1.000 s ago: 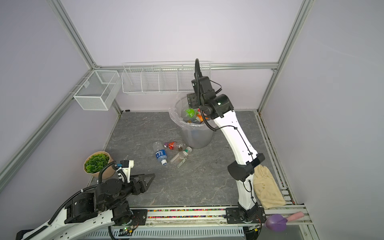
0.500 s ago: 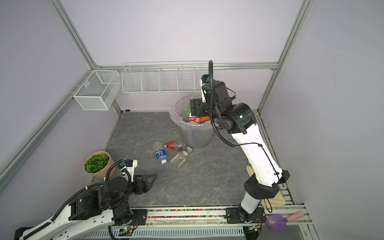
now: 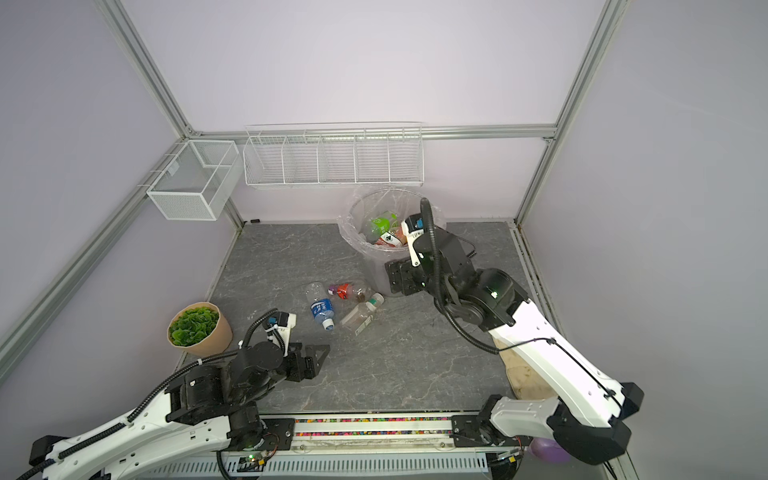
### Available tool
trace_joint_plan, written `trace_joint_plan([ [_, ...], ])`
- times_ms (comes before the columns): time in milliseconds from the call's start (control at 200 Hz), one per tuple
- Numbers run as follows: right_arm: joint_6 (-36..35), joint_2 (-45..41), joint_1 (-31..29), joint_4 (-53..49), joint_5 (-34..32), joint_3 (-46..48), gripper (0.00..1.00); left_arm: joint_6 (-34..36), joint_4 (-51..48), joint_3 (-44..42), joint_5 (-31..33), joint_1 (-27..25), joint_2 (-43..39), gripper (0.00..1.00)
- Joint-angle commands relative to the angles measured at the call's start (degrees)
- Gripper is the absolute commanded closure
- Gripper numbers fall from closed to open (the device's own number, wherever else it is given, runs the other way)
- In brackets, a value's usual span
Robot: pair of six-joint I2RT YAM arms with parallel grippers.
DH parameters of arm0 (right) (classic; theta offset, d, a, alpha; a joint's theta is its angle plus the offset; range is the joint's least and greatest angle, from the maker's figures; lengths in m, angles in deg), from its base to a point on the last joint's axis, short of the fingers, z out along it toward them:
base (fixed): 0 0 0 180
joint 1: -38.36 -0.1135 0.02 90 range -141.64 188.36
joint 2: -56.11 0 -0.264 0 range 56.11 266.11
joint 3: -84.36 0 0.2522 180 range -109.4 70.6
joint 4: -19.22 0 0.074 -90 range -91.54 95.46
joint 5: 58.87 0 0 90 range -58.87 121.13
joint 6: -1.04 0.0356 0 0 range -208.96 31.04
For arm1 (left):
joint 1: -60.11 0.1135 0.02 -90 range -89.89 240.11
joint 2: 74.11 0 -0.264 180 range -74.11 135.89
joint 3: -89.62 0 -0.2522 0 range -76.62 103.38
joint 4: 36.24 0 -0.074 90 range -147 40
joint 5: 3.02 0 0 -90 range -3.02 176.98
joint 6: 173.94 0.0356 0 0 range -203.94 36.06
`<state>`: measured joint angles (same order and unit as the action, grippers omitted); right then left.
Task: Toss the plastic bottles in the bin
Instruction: 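Withdraw the right gripper while the left gripper reaches to the green-capped bottle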
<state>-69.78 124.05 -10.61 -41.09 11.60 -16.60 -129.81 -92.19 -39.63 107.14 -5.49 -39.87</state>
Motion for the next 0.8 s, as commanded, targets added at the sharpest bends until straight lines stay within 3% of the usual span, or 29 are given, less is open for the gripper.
trace_joint_plan([
  [0,4.2,-4.6,-0.2,4.1,1.4,7.3,0.12,3.9,4.3,2.2,0.1,1.4,4.8,0.06],
  [155,7.8,-10.2,-0.5,5.3,3.8,17.1,0.12,9.1,8.7,4.2,-6.8,8.4,14.7,0.06],
  [405,11.8,-18.7,-1.3,4.6,4.5,27.5,0.12,15.0,12.9,10.7,-12.0,13.6,28.5,0.05],
  [795,16.9,-30.7,-1.4,2.0,3.6,39.4,0.12,18.0,12.9,18.7,-12.7,16.9,45.6,0.06],
])
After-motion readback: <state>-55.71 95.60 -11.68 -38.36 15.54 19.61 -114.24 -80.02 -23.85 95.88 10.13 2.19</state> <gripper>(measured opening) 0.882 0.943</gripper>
